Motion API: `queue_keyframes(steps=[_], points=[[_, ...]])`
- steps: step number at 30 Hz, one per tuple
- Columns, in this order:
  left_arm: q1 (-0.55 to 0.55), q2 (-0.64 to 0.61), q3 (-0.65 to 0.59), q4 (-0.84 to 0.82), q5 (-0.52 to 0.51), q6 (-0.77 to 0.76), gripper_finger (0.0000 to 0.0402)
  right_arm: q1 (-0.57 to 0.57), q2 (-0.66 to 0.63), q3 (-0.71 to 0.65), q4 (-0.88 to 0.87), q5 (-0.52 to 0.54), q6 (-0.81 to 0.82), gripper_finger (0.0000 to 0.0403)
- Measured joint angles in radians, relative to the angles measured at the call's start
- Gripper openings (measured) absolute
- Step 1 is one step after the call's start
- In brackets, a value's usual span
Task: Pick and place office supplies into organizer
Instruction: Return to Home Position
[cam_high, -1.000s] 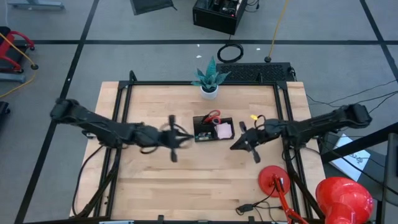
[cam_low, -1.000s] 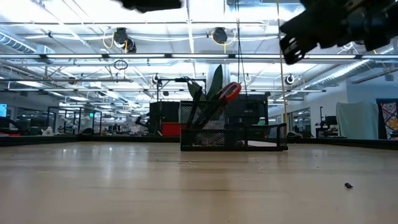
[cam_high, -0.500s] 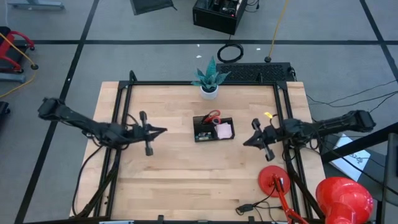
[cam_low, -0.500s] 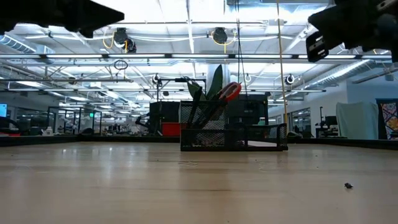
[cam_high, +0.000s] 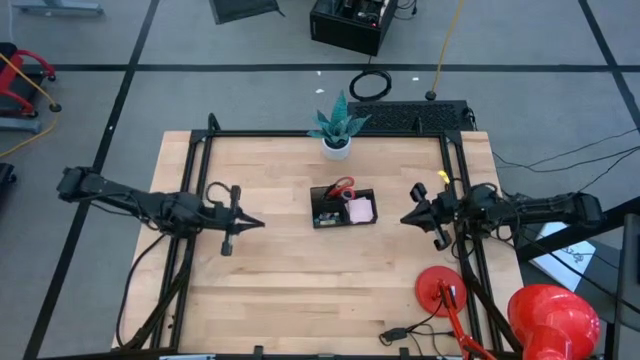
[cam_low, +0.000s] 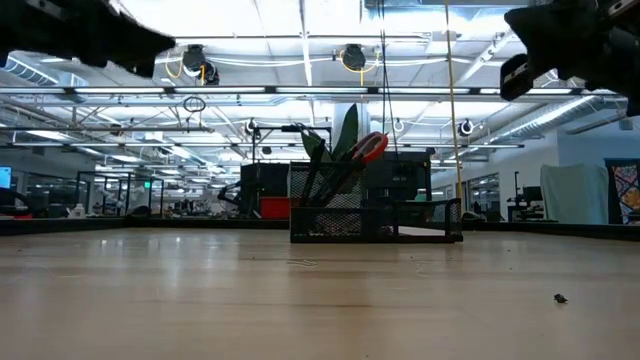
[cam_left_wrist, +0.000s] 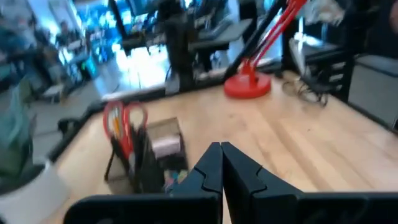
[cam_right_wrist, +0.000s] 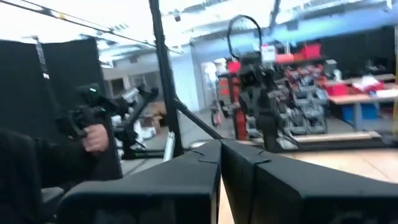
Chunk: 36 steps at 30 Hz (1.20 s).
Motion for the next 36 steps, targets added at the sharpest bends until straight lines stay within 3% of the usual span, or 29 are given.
queue_keyframes(steps=[5, 13, 21, 29, 36], points=[[-0.005, -0.049, -0.020, 0.098, 0.060, 0.054, 0.0002, -0.004, -0.004, -0.010, -0.007, -0.011, 0.008, 0.0004], [-0.004, -0.194, -0.238, 0.344, 0.049, 0.050, 0.0001, -0.001, -0.005, -0.012, -0.023, -0.014, 0.025, 0.0004], [-0.013, -0.288, -0.253, 0.274, 0.027, 0.024, 0.0001, -0.001, -0.006, -0.013, -0.022, -0.013, 0.025, 0.0004], [-0.038, -0.364, -0.253, 0.194, -0.145, 0.069, 0.0001, -0.013, -0.098, -0.014, -0.067, -0.006, 0.000, 0.0004], [-0.043, -0.377, -0.253, 0.110, -0.181, 0.005, 0.0001, -0.054, -0.156, -0.014, -0.242, 0.119, -0.013, 0.0004]])
